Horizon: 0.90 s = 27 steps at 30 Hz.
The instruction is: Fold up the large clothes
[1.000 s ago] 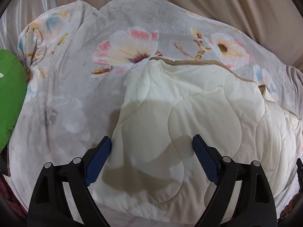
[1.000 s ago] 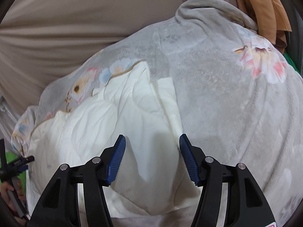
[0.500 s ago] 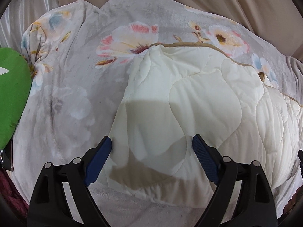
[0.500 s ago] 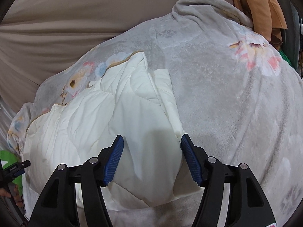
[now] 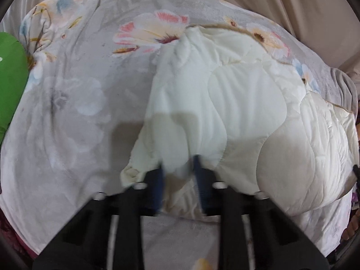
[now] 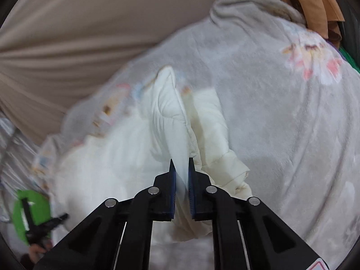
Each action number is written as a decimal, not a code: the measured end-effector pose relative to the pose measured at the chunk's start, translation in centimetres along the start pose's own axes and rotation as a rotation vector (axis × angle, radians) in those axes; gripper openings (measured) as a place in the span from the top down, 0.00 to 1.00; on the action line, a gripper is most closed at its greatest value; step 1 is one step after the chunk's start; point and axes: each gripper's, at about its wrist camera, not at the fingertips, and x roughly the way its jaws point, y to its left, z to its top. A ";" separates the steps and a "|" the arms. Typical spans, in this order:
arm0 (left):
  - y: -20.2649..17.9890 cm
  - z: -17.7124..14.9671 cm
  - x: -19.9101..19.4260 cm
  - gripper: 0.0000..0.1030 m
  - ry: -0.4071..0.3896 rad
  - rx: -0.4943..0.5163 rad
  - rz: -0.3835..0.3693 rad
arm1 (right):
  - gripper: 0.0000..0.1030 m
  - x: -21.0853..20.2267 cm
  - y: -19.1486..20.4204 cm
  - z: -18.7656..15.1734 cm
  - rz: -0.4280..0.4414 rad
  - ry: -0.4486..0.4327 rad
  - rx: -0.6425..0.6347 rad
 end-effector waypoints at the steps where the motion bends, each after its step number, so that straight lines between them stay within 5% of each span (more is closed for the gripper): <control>1: 0.4 0.1 -0.5 0.92 -0.007 -0.014 -0.023 | 0.91 -0.8 0.5 0.1 0.007 -0.021 -0.020; 3: 0.9 0.1 -0.5 0.93 0.001 -0.004 -0.020 | 0.92 -0.6 0.7 -0.2 -0.026 -0.012 -0.076; 5: 0.8 -0.3 0.9 0.93 0.025 0.022 0.005 | 0.92 2.7 -1.2 -1.6 -0.144 0.109 -0.115; 7: 0.5 -0.4 1.3 0.93 0.030 0.029 0.015 | 0.92 4.1 -2.7 -2.4 -0.154 0.169 -0.083; 10: 0.1 0.5 -1.4 0.85 -0.012 0.016 0.004 | 0.82 1.8 -1.1 -1.1 -0.182 0.085 -0.100; 11: 0.2 1.0 -2.3 0.78 -0.032 0.002 -0.021 | 0.80 1.1 -0.5 -0.5 -0.182 0.050 -0.113; 14: -0.4 3.5 -4.1 0.48 -0.104 -0.006 -0.084 | 0.50 0.4 1.3 2.4 -0.140 -0.028 -0.150; 19: -2.5 9.8 -0.3 0.17 -0.146 0.006 -0.073 | 0.36 5.1 2.6 6.8 -0.127 -0.048 -0.163; 23: -2.8 12.5 3.9 0.23 -0.094 -0.046 -0.099 | 0.38 9.7 1.8 8.1 -0.167 0.006 -0.144; 25: -2.9 13.2 5.0 0.60 -0.089 -0.047 -0.083 | 0.83 11.3 1.6 8.1 -0.154 0.054 -0.121; 26: -2.9 13.4 5.0 0.80 -0.090 -0.054 -0.088 | 0.90 11.5 1.8 8.2 -0.129 0.067 -0.113; 27: -2.7 13.4 4.5 0.84 -0.105 -0.062 -0.103 | 0.90 10.6 2.1 8.3 -0.092 0.020 -0.111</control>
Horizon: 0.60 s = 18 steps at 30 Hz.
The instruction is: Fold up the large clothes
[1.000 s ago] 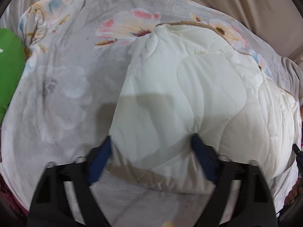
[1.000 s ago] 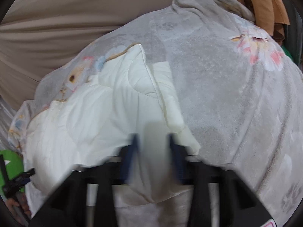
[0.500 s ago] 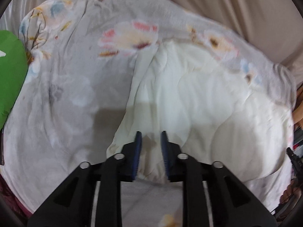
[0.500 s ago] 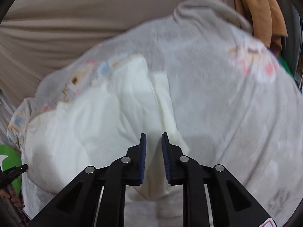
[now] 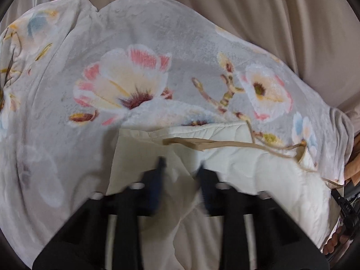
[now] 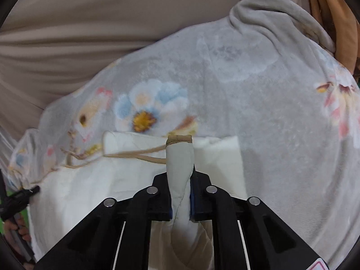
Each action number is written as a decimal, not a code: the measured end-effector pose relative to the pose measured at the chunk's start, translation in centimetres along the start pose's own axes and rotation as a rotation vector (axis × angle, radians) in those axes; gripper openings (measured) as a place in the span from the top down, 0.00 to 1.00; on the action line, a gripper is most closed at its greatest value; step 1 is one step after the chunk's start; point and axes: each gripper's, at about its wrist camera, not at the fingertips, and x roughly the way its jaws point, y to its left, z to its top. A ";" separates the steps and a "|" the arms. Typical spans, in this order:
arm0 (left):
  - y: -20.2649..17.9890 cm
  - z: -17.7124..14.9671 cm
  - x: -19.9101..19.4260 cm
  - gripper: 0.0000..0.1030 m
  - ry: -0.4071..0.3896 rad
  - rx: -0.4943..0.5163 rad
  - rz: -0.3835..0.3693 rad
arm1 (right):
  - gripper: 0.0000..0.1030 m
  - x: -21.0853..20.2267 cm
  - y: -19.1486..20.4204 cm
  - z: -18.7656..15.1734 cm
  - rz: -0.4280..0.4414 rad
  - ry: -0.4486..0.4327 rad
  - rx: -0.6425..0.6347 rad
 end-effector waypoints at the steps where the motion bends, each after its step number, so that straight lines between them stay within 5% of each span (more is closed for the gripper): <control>1: -0.2 0.2 -0.8 0.89 -0.029 0.004 -0.008 | 0.91 -1.3 0.4 0.3 0.038 -0.058 -0.004; 5: -1.0 1.5 -1.5 0.91 -0.102 0.041 0.033 | 0.92 -3.6 1.0 1.7 0.076 -0.189 -0.013; 9: -0.8 0.6 4.8 0.86 0.017 0.083 0.116 | 0.90 5.0 -0.5 -0.1 -0.094 0.044 -0.081; 11: -1.1 -0.1 6.1 0.80 0.006 0.127 0.156 | 0.89 5.8 -0.5 -0.4 -0.113 0.058 -0.099; 13: -1.1 0.1 5.2 0.72 -0.022 0.123 0.181 | 0.83 4.2 -0.2 0.4 -0.149 0.016 -0.088; 16: -1.0 0.8 0.8 0.64 -0.104 0.095 0.171 | 0.73 -1.2 1.2 1.2 -0.178 -0.165 -0.093; 18: -2.2 0.8 -3.2 0.54 -0.210 0.128 0.159 | 0.67 -4.7 3.3 1.2 -0.110 -0.283 -0.114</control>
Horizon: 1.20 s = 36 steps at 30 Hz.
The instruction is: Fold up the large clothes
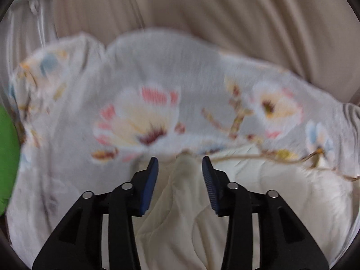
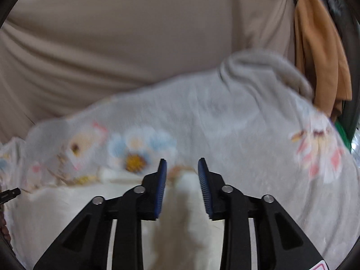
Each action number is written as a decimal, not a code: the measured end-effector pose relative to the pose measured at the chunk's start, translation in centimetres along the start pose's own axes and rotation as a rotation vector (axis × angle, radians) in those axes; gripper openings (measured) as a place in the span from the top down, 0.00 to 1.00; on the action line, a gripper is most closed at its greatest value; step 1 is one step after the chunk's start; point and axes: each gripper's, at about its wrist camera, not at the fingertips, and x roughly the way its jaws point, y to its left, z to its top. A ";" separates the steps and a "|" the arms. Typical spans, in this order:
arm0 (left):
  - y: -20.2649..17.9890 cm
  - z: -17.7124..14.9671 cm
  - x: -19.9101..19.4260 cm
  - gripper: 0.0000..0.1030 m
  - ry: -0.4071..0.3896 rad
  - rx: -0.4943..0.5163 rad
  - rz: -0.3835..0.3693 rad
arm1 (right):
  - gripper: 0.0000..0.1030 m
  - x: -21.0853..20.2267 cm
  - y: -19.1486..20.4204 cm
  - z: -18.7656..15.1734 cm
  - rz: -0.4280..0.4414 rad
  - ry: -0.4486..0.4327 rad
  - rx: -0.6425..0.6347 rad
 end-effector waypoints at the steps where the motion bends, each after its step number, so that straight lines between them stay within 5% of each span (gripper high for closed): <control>1: -0.9 0.2 -2.0 0.51 -0.047 0.009 -0.036 | 0.67 -0.6 0.9 0.1 0.049 -0.008 -0.005; 5: -7.3 -1.8 -3.4 0.46 -0.015 0.085 -0.227 | 0.63 0.8 8.7 -3.3 0.292 0.124 -0.132; 8: -11.4 -4.9 -1.0 0.46 0.052 0.185 -0.229 | 0.70 3.3 12.9 -7.2 0.361 0.239 -0.282; 12: -10.1 -7.8 1.7 0.45 0.079 0.220 -0.162 | 0.74 5.5 9.6 -8.0 0.281 0.261 -0.270; 16: -5.1 -7.3 2.5 0.45 0.059 0.173 -0.052 | 0.74 6.0 0.8 -6.2 0.061 0.222 -0.119; 19: -1.3 -6.2 2.9 0.46 0.065 0.097 -0.013 | 0.92 6.3 -4.2 -5.8 0.000 0.246 0.011; 20: -0.6 -5.8 2.6 0.48 0.061 0.084 -0.004 | 0.95 6.1 -4.5 -5.7 0.000 0.254 0.024; 23: 0.0 -4.5 2.2 0.46 0.026 0.033 0.017 | 0.82 4.9 -3.2 -5.1 0.014 0.212 0.029; 28: -0.5 -4.8 5.8 0.40 0.086 0.019 0.040 | 0.85 7.5 -1.2 -5.9 0.000 0.253 -0.024; 36: -0.6 -6.2 7.8 0.31 0.072 0.008 0.056 | 0.88 9.3 -1.9 -7.5 0.024 0.248 0.000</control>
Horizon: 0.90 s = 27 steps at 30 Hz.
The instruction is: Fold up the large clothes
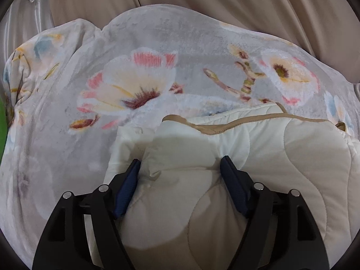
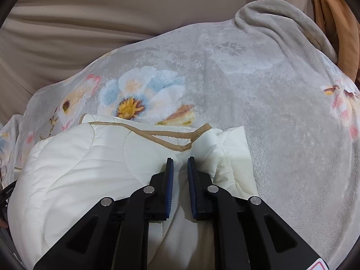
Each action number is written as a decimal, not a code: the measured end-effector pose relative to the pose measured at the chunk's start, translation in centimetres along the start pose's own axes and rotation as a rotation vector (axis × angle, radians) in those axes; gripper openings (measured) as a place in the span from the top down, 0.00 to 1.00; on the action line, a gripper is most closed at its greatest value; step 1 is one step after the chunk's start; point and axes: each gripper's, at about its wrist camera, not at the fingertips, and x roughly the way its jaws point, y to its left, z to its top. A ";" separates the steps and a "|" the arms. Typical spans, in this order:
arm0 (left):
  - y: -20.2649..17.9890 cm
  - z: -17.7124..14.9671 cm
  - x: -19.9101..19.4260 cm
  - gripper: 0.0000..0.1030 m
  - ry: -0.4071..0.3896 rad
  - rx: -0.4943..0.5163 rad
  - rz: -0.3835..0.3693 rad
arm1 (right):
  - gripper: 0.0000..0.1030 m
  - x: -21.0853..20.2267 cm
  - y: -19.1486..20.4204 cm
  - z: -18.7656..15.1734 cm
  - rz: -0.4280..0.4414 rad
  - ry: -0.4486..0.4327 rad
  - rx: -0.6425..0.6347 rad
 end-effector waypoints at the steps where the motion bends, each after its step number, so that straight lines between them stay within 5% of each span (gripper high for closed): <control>1: -0.1 0.0 0.1 0.31 -0.002 0.004 0.006 | 0.88 0.1 -0.1 0.0 0.003 0.001 0.003; 7: 1.1 1.0 -1.7 0.30 0.054 -0.036 -0.002 | 0.82 -1.8 1.6 1.0 -0.050 0.045 -0.038; 11: 4.4 0.6 -6.7 0.11 0.070 -0.124 -0.073 | 0.82 -7.6 5.5 1.2 0.050 0.021 -0.081; 14: 7.6 -1.7 -9.3 0.09 0.122 -0.222 -0.144 | 0.82 -9.0 9.6 -0.1 0.124 0.084 -0.132; 18: 10.0 -5.5 -9.3 0.08 0.205 -0.318 -0.176 | 0.82 -8.2 15.2 -2.3 0.221 0.157 -0.206; 21: 11.3 -7.9 -8.4 0.08 0.241 -0.398 -0.162 | 0.82 -5.8 18.6 -4.0 0.219 0.220 -0.277; 24: 12.2 -9.9 -6.8 0.06 0.278 -0.506 -0.224 | 0.82 -3.2 20.3 -5.7 0.182 0.269 -0.320; 27: 11.9 -10.0 -6.3 0.04 0.252 -0.521 -0.241 | 0.82 -1.9 20.9 -7.0 0.157 0.271 -0.356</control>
